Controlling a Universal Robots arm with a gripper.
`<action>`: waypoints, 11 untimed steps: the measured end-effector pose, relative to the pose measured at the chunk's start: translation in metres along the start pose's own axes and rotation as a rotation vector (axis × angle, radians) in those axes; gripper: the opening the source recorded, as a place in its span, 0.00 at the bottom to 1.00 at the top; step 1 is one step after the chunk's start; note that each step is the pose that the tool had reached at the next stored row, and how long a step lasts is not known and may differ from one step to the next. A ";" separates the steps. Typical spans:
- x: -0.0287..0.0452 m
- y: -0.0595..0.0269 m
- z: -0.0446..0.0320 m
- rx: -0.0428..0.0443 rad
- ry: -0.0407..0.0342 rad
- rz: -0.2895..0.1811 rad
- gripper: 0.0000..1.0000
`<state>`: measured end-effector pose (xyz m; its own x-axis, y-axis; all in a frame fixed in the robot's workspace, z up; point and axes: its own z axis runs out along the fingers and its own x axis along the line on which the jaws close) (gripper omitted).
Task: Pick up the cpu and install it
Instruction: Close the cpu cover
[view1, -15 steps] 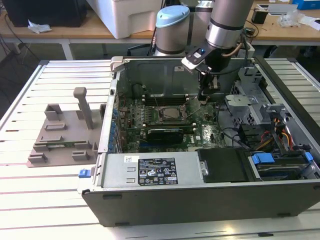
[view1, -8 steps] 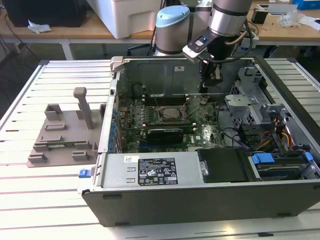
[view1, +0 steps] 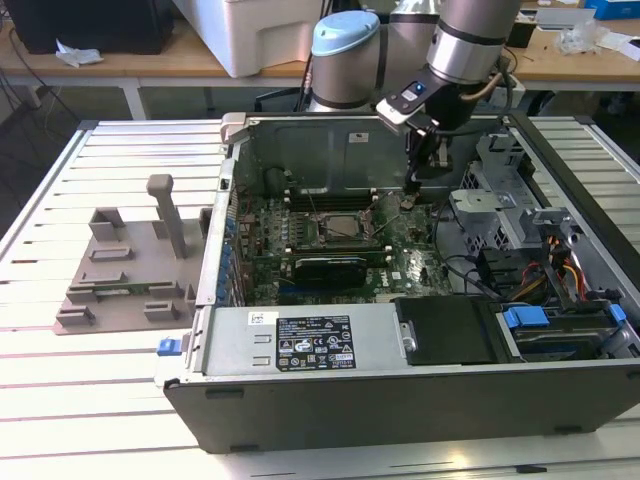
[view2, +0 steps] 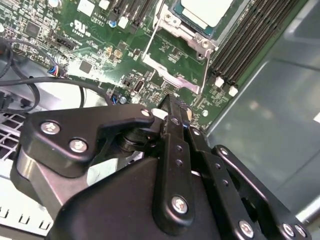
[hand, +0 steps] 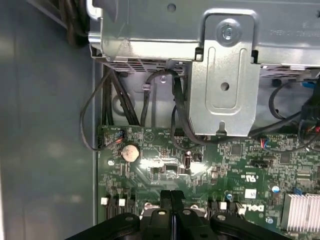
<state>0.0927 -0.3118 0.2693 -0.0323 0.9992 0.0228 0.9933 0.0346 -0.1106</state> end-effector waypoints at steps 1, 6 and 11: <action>0.0000 0.0005 0.0016 0.0003 0.0000 0.000 0.11; -0.0002 0.0011 0.0138 0.0007 0.0001 0.000 0.11; -0.0001 -0.0040 0.0242 0.0006 0.0023 0.000 0.11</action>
<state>0.0859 -0.3115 0.2457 -0.0324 0.9992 0.0251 0.9932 0.0350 -0.1112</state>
